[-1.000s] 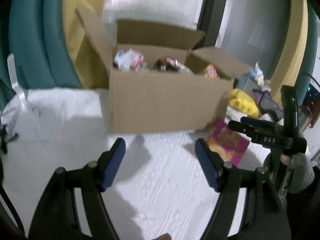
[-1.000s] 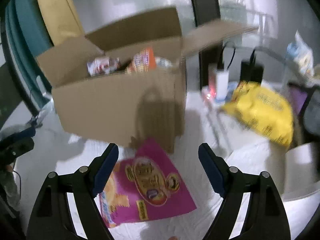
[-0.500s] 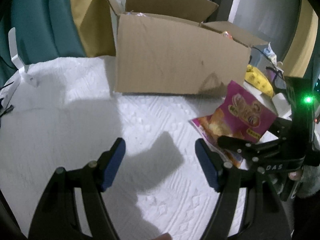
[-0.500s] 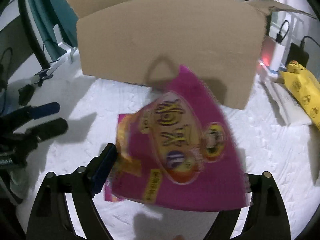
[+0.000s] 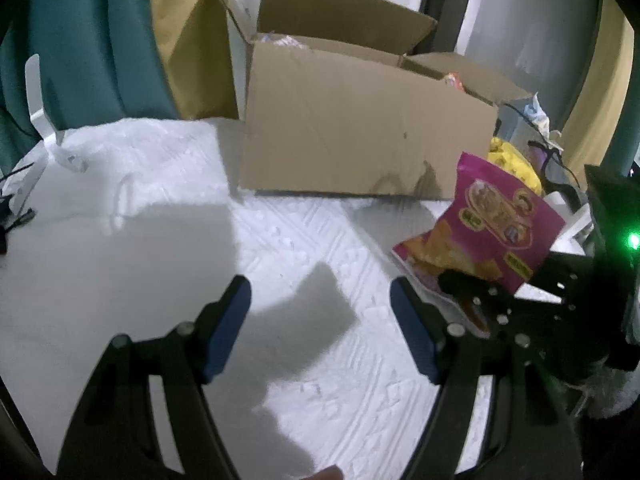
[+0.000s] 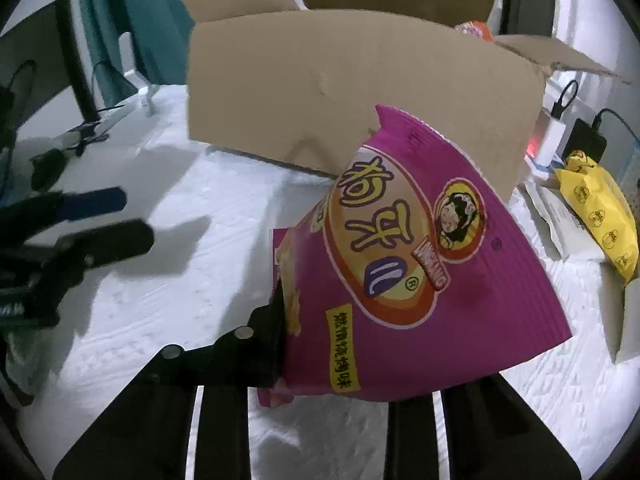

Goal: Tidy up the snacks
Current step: 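Carry the pink snack bag into the cardboard box and open the right tool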

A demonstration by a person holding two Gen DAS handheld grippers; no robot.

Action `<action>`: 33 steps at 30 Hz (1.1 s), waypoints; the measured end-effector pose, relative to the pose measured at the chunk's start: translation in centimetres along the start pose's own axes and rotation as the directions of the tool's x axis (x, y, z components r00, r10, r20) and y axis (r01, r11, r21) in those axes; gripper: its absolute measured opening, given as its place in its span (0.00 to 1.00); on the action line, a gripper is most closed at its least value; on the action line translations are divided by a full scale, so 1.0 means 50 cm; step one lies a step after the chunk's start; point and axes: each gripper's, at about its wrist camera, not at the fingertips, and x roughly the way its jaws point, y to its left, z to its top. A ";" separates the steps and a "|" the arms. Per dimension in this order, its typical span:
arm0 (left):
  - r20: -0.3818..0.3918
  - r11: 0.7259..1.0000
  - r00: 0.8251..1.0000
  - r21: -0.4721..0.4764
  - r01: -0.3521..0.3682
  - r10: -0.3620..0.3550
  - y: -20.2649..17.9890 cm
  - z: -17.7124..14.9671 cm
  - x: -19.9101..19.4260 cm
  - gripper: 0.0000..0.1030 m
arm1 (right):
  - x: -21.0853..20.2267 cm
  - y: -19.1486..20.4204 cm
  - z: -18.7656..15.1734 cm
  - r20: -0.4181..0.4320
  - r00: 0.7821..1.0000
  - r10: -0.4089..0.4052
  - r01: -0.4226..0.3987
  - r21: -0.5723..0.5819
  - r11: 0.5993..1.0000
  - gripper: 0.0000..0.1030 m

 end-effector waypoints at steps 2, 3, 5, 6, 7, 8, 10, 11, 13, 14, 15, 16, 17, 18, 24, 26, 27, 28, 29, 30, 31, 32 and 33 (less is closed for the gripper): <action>0.019 1.000 1.000 0.009 -0.003 0.003 -0.001 0.005 -0.013 0.71 | -0.017 0.010 0.002 0.014 1.000 0.011 -0.011 -0.008 1.000 0.28; 0.027 1.000 1.000 0.013 -0.004 0.004 -0.003 0.007 -0.018 0.71 | -0.026 0.015 0.004 0.024 1.000 0.014 -0.013 -0.014 1.000 0.28; 0.047 1.000 0.999 0.026 -0.007 0.005 -0.007 0.014 -0.032 0.71 | -0.053 0.015 0.008 0.047 0.999 0.019 -0.018 -0.024 1.000 0.28; 0.057 0.999 0.998 0.033 -0.008 0.006 -0.008 0.018 -0.039 0.71 | -0.063 0.018 0.014 0.060 0.998 0.023 -0.021 -0.026 0.999 0.28; 0.067 0.999 0.998 0.042 -0.012 0.009 -0.012 0.023 -0.046 0.71 | -0.075 0.020 0.023 0.075 0.997 0.027 -0.025 -0.030 0.999 0.28; 0.079 0.998 0.997 0.054 -0.015 0.011 -0.016 0.031 -0.053 0.71 | -0.086 0.020 0.033 0.088 0.996 0.029 -0.026 -0.035 0.999 0.28; 0.110 0.997 0.994 0.079 -0.023 0.014 -0.022 0.047 -0.069 0.71 | -0.101 0.019 0.051 0.111 0.994 0.024 -0.019 -0.047 0.999 0.28; 0.117 0.996 0.993 0.087 -0.026 0.016 -0.023 0.052 -0.074 0.71 | -0.110 0.016 0.063 0.125 0.992 0.020 -0.014 -0.051 0.999 0.28; 0.131 0.995 0.991 0.098 -0.024 0.011 -0.027 0.072 -0.085 0.71 | -0.120 0.014 0.083 0.144 0.989 0.020 -0.013 -0.053 0.999 0.28; 0.136 0.995 0.991 0.101 -0.020 0.006 -0.029 0.081 -0.090 0.71 | -0.125 0.011 0.097 0.158 0.987 0.018 -0.009 -0.052 0.999 0.28; 0.147 0.994 0.989 0.106 -0.019 0.004 -0.033 0.094 -0.097 0.71 | -0.128 0.008 0.104 0.165 0.986 0.015 -0.006 -0.054 0.999 0.28; 0.158 0.993 0.988 0.112 -0.021 0.003 -0.034 0.102 -0.103 0.71 | -0.134 0.004 0.117 0.178 0.984 0.011 -0.001 -0.056 0.998 0.28; 0.172 0.992 0.985 0.121 -0.026 0.005 -0.038 0.113 -0.109 0.71 | -0.138 0.001 0.126 0.187 0.982 0.010 0.001 -0.055 0.998 0.28; 0.185 0.991 0.983 0.130 -0.031 0.006 -0.041 0.124 -0.114 0.71 | -0.142 -0.002 0.137 0.198 0.980 0.010 0.001 -0.054 0.999 0.28; 0.257 0.985 0.966 0.164 -0.055 0.011 -0.047 0.191 -0.118 0.71 | -0.160 -0.021 0.197 0.250 0.968 0.003 0.009 -0.048 0.999 0.28; 0.271 0.983 0.963 0.174 -0.064 0.015 -0.054 0.206 -0.114 0.71 | -0.161 -0.027 0.214 0.262 0.965 -0.005 0.016 -0.040 0.999 0.28; 0.283 0.981 0.959 0.182 -0.071 0.017 -0.058 0.215 -0.113 0.71 | -0.161 -0.026 0.219 0.268 0.963 -0.008 0.018 -0.038 0.999 0.28; 0.294 0.979 0.956 0.191 -0.076 0.017 -0.062 0.225 -0.113 0.71 | -0.163 -0.029 0.230 0.279 0.960 -0.012 0.022 -0.034 0.999 0.28; 0.300 0.977 0.954 0.196 -0.081 0.018 -0.066 0.233 -0.114 0.71 | -0.164 -0.033 0.239 0.291 0.957 -0.017 0.026 -0.028 0.999 0.28; 0.311 0.976 0.950 0.202 -0.087 0.021 -0.069 0.244 -0.113 0.71 | -0.164 -0.035 0.244 0.298 0.954 -0.018 0.027 -0.024 0.999 0.28; 0.317 0.975 0.948 0.202 -0.089 0.021 -0.071 0.252 -0.111 0.71 | -0.165 -0.039 0.253 0.307 0.951 -0.019 0.026 -0.016 1.000 0.28; 0.321 0.975 0.947 0.201 -0.090 0.021 -0.072 0.261 -0.108 0.71 | -0.165 -0.043 0.260 0.313 0.949 -0.019 0.024 -0.011 1.000 0.28; 0.324 0.976 0.946 0.198 -0.089 0.020 -0.073 0.271 -0.106 0.71 | -0.164 -0.045 0.267 0.320 0.947 -0.020 0.023 -0.006 1.000 0.28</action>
